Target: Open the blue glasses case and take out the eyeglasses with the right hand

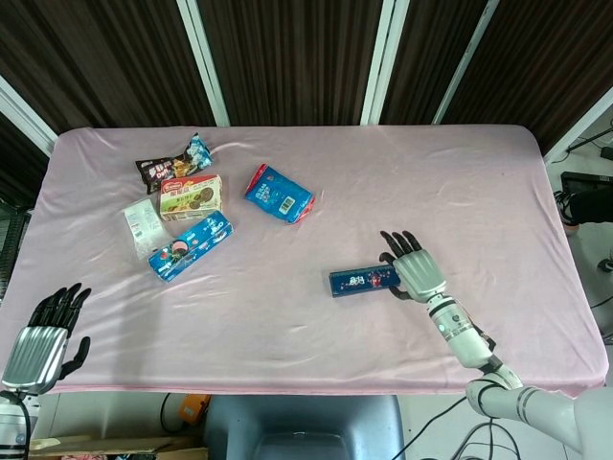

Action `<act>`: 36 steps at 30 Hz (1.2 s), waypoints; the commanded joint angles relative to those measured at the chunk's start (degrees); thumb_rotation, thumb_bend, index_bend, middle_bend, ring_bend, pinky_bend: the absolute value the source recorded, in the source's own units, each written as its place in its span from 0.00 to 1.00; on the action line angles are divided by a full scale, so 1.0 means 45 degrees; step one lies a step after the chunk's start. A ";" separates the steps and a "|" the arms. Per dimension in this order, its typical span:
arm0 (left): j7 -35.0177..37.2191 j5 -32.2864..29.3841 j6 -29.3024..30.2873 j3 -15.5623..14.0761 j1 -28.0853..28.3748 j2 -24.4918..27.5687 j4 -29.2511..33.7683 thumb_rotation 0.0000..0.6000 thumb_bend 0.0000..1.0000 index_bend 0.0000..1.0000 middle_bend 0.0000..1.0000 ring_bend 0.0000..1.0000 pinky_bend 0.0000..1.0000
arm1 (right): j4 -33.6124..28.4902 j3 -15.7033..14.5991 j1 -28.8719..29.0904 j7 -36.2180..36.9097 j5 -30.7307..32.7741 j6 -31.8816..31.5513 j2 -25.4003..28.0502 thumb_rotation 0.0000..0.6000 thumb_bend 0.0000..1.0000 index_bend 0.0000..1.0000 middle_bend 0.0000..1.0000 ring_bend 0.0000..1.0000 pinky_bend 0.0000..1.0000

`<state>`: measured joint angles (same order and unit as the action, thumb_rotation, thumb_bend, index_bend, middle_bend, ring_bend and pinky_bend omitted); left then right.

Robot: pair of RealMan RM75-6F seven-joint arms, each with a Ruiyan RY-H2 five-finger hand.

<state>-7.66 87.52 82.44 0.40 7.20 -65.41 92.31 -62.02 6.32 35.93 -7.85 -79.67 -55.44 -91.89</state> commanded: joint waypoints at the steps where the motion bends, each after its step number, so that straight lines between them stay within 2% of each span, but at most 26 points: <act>1: -0.0423 -0.0304 0.0288 0.0228 -0.0109 -0.0190 -0.0084 1.00 0.44 0.00 0.03 0.02 0.13 | 0.0018 -0.0030 0.0008 -0.0072 -0.0023 -0.0028 -0.0016 1.00 0.45 0.46 0.00 0.00 0.00; 18: -0.0356 -0.0326 0.0267 0.0215 -0.0134 -0.0152 -0.0012 1.00 0.44 0.00 0.03 0.02 0.13 | -0.0053 -0.0003 0.0083 -0.0620 0.0388 0.0294 -0.0010 1.00 0.50 0.52 0.00 0.00 0.00; 28: -0.0153 -0.0161 0.0198 0.0122 -0.0110 -0.0084 -0.0046 1.00 0.44 0.00 0.03 0.02 0.14 | -0.0336 0.0057 0.0176 -0.1190 0.0699 0.0520 0.0134 1.00 0.69 0.56 0.00 0.00 0.00; 33: -0.0158 -0.0191 0.0192 0.0127 -0.0117 -0.0083 -0.0060 1.00 0.44 0.00 0.03 0.02 0.14 | -0.0514 0.0294 0.0283 -0.1460 0.1001 0.0550 0.0155 1.00 0.70 0.56 0.00 0.00 0.00; 36: -0.0238 -0.0237 0.0125 0.0134 -0.0093 -0.0114 -0.0066 1.00 0.44 0.00 0.03 0.02 0.14 | -0.0294 0.0747 0.0667 -0.1768 0.1469 0.0853 -0.0101 1.00 0.70 0.56 0.00 0.00 0.00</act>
<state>-8.69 86.49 83.05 0.99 6.75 -65.89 92.02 -63.89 8.78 38.09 -15.15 -74.00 -52.33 -91.73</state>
